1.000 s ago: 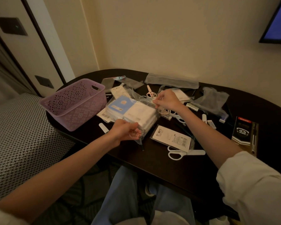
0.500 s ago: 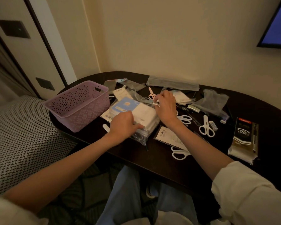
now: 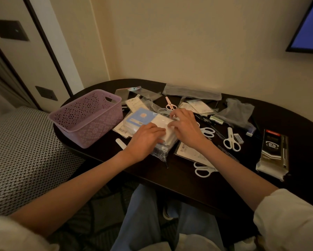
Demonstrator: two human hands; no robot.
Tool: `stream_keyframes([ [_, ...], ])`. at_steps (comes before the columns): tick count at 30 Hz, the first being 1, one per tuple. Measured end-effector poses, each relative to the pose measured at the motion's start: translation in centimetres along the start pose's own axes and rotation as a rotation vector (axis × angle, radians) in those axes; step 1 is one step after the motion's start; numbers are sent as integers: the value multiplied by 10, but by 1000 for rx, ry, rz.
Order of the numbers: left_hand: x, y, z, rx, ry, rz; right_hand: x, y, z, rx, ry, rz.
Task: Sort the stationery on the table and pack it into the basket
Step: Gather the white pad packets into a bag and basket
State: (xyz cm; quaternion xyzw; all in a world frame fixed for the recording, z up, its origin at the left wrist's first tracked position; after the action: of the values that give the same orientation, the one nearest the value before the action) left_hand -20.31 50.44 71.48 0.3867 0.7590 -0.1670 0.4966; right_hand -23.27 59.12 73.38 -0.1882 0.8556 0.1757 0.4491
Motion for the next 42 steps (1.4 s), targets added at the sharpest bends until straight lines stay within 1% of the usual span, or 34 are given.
stream_keyframes([
  [3, 0, -3, 0, -10, 17, 6, 13, 0, 0, -19, -102, -37],
  [8, 3, -2, -2, 16, -6, -30, 15, 17, -5, 30, -96, -28],
  [12, 0, -4, 3, -11, 2, 29, 20, 23, -9, 35, -154, 36],
  [16, -1, -6, 12, -29, -54, 129, 19, 23, -5, 33, -200, 21],
  [18, -1, -5, 16, -25, -103, 142, 19, 26, 1, 68, -180, -8],
  [20, 1, -4, 18, -24, -128, 122, 12, 35, 8, 192, -87, -81],
  [22, -1, -2, 16, -35, -111, 112, 5, 52, 17, 418, 27, -151],
  [23, -2, -1, 14, -43, -95, 113, 5, 62, 22, 559, 51, -196],
  [24, -4, 0, 12, -49, -79, 117, 13, 74, 27, 705, 42, -278],
  [26, -5, 1, 10, -60, -52, 125, 39, 90, 36, 963, -42, -564],
  [28, -5, 1, 7, -72, -40, 122, 61, 90, 37, 1102, -125, -855],
  [29, -4, 0, 4, -78, -38, 119, 66, 88, 35, 1126, -160, -917],
  [30, -4, -1, 2, -80, -36, 115, 66, 86, 32, 1123, -189, -927],
  [36, 0, -3, -9, -39, -54, 20, 68, 88, 24, 1140, -321, -850],
  [42, 1, -3, -6, -18, -52, -7, 72, 81, 28, 1229, -494, -1020],
])
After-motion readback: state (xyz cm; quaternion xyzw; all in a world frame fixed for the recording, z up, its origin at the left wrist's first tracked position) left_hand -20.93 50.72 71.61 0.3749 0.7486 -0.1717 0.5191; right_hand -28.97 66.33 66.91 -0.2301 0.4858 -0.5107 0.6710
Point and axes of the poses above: each hand's wrist, its own z-axis away from the middle knuckle, its own x-axis out of the palm, y = z × x, the point moved 10 cm from there along -z, towards the middle knuckle, and after that the axes turned 9 degrees about z, right-handed, at the moved point
